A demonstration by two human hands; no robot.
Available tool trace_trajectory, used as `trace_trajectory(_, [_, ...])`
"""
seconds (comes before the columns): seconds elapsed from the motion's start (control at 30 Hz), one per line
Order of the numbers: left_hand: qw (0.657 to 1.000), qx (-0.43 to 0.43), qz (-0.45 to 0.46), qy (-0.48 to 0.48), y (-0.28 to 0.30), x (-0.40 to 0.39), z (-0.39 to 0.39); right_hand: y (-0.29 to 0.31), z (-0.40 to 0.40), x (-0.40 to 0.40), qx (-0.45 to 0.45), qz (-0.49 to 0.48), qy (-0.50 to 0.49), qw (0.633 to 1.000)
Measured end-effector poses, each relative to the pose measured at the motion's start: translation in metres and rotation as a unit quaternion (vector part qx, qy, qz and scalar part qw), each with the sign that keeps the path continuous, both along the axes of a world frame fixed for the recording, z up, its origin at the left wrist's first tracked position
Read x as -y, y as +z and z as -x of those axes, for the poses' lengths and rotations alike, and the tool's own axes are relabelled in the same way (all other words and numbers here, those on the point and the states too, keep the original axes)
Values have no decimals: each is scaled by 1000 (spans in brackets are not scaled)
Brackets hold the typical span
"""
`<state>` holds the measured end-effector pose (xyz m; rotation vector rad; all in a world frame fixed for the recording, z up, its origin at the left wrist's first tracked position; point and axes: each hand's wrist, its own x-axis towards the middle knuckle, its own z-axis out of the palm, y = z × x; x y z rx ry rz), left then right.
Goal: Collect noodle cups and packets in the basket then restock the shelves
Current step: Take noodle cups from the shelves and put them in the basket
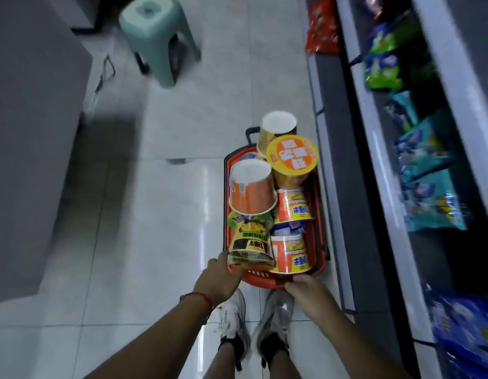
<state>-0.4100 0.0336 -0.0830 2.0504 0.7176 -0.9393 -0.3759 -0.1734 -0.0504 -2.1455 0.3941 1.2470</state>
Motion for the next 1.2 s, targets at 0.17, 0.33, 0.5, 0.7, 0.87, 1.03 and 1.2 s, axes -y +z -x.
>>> trace_trajectory(0.17, [993, 16, 69, 94, -103, -6, -44, -104, -46, -30, 4, -40, -42, 998])
trace_trajectory(0.33, [981, -8, 66, 180, -156, -2, -56, -166, -60, -53, -65, -78, -111, 989])
trace_trajectory(0.5, [956, 21, 125, 265, -112, 17, -44, -147, -41, -53, -66, -99, -197, 973])
trace_trajectory(0.7, [947, 109, 173, 247, 34, 34, -53, -18, -56, -8, -68, -152, -292, 942])
trace_trajectory(0.87, [939, 225, 225, 134, 203, 60, -110, 152, -103, 33, 1, -212, -328, 921])
trace_trajectory(1.03, [883, 381, 273, 1, 379, 97, -178, 346, -131, 74, 205, -268, -299, 893])
trace_trajectory(1.2, [786, 499, 342, -128, 537, 131, -210, 513, -121, 104, 412, -238, -289, 831])
